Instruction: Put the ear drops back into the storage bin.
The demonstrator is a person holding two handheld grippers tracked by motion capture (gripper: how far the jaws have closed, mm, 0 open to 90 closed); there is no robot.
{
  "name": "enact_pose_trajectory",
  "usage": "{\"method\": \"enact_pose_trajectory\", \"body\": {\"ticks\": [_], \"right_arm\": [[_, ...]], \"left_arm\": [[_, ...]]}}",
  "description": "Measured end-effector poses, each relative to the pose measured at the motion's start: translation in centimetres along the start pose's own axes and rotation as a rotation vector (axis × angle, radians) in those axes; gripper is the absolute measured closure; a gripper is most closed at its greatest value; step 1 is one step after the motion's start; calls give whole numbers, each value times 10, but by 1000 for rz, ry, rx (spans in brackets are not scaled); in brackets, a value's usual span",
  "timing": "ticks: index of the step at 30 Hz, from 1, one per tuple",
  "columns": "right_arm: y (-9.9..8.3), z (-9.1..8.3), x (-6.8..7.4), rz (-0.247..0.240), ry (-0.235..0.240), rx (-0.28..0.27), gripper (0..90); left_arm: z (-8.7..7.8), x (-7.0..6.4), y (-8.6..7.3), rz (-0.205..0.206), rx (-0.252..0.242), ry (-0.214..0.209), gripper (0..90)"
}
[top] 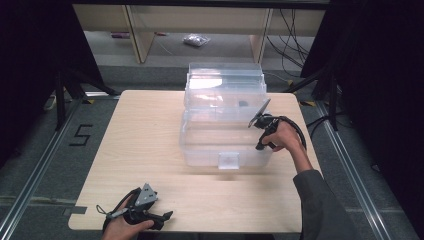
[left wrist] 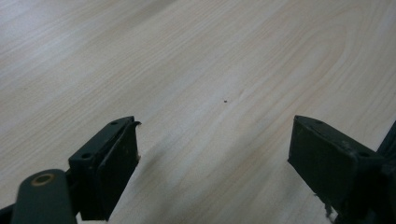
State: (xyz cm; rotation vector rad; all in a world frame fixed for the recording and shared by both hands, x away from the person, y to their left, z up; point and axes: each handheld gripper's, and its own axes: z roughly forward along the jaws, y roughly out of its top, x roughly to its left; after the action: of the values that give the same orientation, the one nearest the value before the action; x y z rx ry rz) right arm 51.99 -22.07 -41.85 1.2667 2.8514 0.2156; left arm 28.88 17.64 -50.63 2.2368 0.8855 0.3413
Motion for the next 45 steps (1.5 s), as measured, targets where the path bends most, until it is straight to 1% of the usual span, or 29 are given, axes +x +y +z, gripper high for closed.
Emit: {"method": "enact_pose_trajectory", "body": {"ticks": [2,3,4,6,7,8,9,10,11,12,13,15,16,17,18,19,22,24,25,26,27,29,30,31,34,35,37,44,45], "right_arm": [[0,1,-1,1,-3,3,602],[-1,2,-1,-8,6,3,602],[0,2,0,-1,5,10,602],[0,2,0,4,0,11,602],[0,2,-1,-9,-5,7,602],[1,2,0,-9,-7,14,602],[1,2,2,4,1,17,602],[2,4,0,-29,8,4,602],[2,3,1,-5,5,11,602],[2,4,1,-7,-2,15,602],[2,4,1,-15,-2,19,602],[2,4,1,-10,3,22,602],[2,5,0,-22,5,17,601],[2,5,0,-22,5,14,601],[2,4,2,0,7,28,600],[2,4,1,-14,4,20,599],[2,0,1,-15,25,0,565],[1,-2,2,1,30,-3,534],[1,-5,2,-16,43,0,512],[1,-7,2,-31,38,-14,491],[1,-13,5,-12,38,-19,482],[0,-17,4,-27,30,-41,469],[1,-22,6,-28,15,-42,456],[0,-25,7,-18,10,-58,455],[1,-32,8,-26,0,-79,442],[1,-33,8,-24,-1,-83,439],[1,-34,9,-42,-4,-88,428],[1,-38,10,-24,-17,-137,398],[1,-39,9,-41,-24,-142,396]], "left_arm": [[1,-1,0,-10,-12,5,153],[0,0,0,4,-3,4,153],[1,0,0,-1,-4,7,153],[0,-1,0,-10,-5,-2,153],[0,0,0,-2,-3,-1,153],[1,0,0,1,-6,5,153],[1,0,0,0,-3,6,153],[1,0,0,-2,-4,7,153],[0,0,0,8,4,0,153],[1,0,0,-2,-8,6,153],[0,-1,0,0,-7,6,153],[1,0,0,0,-3,6,153],[0,0,0,11,5,-2,153],[1,0,0,-3,-8,6,153],[1,0,0,0,-6,6,153],[1,-1,0,2,-5,6,153],[1,0,0,-1,-6,6,153],[1,-1,0,-1,-7,6,153],[1,0,0,3,-4,6,153],[1,0,0,2,-3,6,153],[1,0,0,3,-4,6,153],[1,0,0,6,-1,6,153],[1,-1,0,3,-4,5,153],[1,-1,0,7,1,6,153],[1,-1,0,1,-5,6,153],[1,-1,0,3,-5,6,153],[1,0,0,7,2,7,153],[1,0,0,2,-4,7,153],[1,0,0,0,-5,7,153]]}}
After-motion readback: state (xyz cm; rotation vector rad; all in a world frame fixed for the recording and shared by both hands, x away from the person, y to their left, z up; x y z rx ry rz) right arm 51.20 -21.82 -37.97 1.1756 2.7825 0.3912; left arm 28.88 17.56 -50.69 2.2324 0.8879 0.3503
